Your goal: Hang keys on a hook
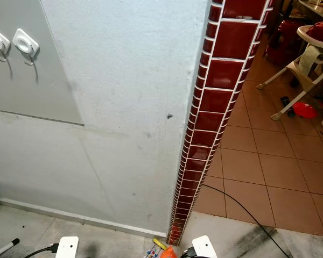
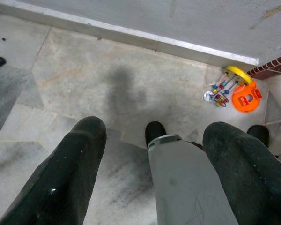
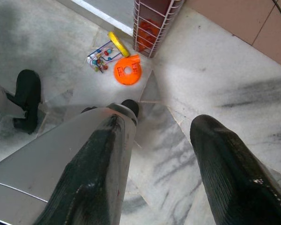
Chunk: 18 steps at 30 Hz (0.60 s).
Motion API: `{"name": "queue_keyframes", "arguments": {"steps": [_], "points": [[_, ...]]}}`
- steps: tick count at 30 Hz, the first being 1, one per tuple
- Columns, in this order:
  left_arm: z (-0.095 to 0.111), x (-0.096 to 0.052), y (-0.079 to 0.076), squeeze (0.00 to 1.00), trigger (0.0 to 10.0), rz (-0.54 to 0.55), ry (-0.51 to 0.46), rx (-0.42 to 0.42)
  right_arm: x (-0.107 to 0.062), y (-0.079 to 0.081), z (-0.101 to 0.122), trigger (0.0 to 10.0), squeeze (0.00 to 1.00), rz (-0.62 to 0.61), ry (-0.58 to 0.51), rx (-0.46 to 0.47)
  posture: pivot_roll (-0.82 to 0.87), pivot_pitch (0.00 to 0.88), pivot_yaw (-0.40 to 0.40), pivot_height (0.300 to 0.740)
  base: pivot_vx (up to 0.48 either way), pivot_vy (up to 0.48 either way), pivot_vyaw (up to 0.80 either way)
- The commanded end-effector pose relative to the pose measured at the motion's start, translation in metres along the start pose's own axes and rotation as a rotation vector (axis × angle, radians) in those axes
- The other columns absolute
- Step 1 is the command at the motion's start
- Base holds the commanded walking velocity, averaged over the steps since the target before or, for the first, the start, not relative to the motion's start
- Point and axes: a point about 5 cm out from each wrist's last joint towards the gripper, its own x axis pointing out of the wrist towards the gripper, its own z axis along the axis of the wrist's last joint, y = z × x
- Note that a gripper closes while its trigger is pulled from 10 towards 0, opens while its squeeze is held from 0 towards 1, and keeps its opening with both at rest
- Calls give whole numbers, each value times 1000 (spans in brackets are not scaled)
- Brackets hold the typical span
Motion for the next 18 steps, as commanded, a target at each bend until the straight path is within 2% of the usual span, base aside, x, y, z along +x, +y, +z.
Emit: {"name": "queue_keyframes", "arguments": {"steps": [1, 18], "points": [[-1, 0, 1, 0, 10000, 1, 7, 6, -1, 1, -5, 10000, 0, 3, 20, 7, -85, 0, -12, 728, 0, 0, 0], [-8, -2, 3, 0, 10000, -7, 13, -8, -2, 5, -11, 10000, 0, 16, 34, -9, -78, 0, -12, 728, 0, 0, 0]]}}
